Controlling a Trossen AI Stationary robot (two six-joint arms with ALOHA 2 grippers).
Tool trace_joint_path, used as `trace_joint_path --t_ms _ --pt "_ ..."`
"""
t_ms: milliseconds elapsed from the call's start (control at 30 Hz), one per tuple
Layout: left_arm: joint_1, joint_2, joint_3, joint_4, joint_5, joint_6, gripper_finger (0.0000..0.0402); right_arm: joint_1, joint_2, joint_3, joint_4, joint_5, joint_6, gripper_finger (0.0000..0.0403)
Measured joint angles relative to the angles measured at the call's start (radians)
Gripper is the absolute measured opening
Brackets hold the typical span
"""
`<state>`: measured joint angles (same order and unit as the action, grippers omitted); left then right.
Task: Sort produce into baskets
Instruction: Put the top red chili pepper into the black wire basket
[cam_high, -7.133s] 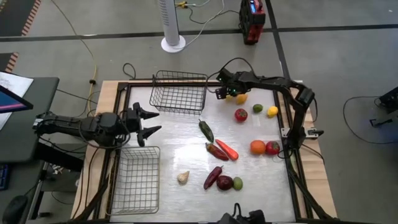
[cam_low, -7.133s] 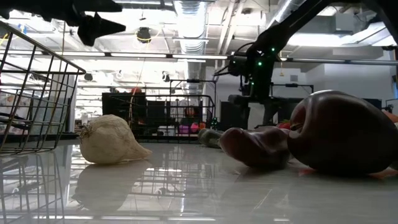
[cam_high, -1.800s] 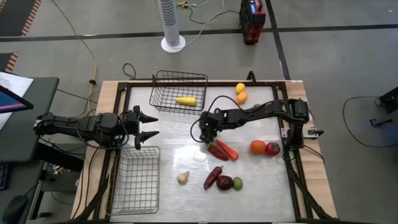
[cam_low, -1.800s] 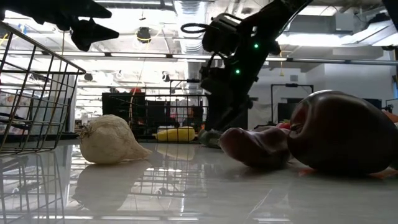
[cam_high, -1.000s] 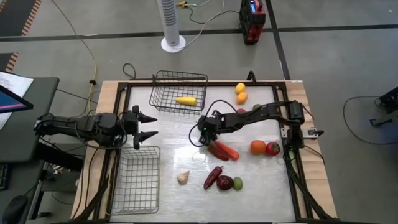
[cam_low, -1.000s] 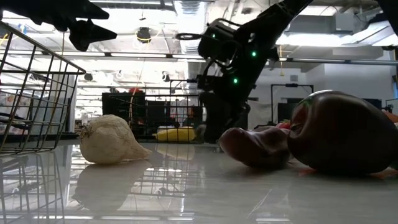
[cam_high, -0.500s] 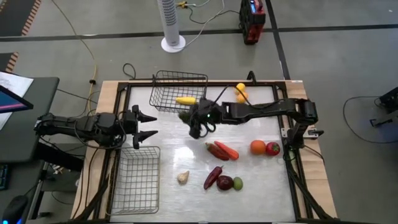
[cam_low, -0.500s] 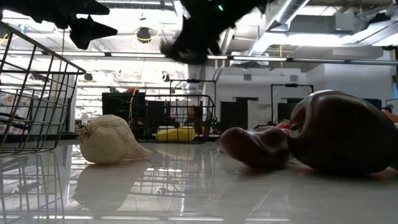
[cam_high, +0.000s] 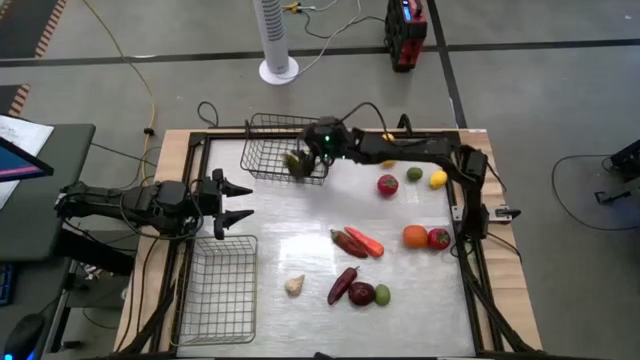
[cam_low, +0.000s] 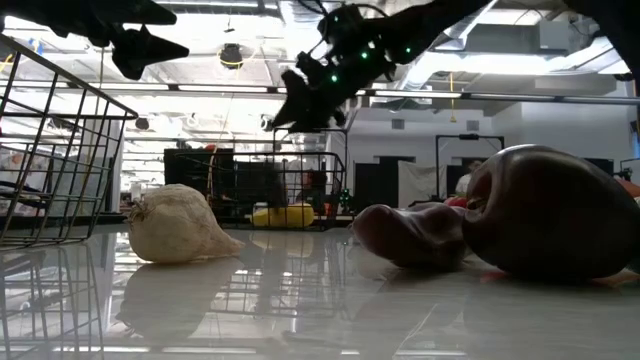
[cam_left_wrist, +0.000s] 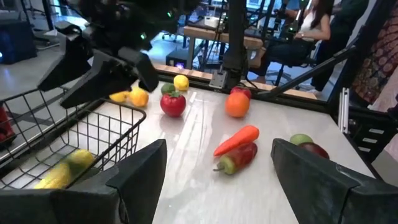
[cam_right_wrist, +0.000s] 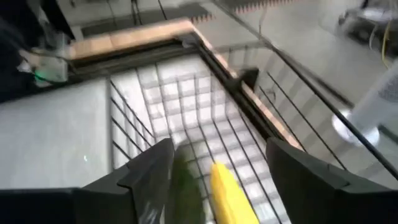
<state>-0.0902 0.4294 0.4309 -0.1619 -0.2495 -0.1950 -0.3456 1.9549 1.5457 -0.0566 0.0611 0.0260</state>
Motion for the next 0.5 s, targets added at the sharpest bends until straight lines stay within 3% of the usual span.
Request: trace_joint_path --t_ms 233,400,500 --pt "0.0 0.0 0.0 -0.005 -0.001 0.009 0.0279 0.063 -0.053 0.077 -0.256 -0.017 -0.014 0.031" --pt "0.0 0.0 0.0 -0.01 -0.002 0.009 0.0279 0.227 -0.059 0.058 -0.349 -0.072 0.005 0.031" --pt "0.0 0.0 0.0 -0.01 -0.018 0.011 0.0279 0.359 -0.05 0.026 -0.338 -0.051 0.041 0.0311"
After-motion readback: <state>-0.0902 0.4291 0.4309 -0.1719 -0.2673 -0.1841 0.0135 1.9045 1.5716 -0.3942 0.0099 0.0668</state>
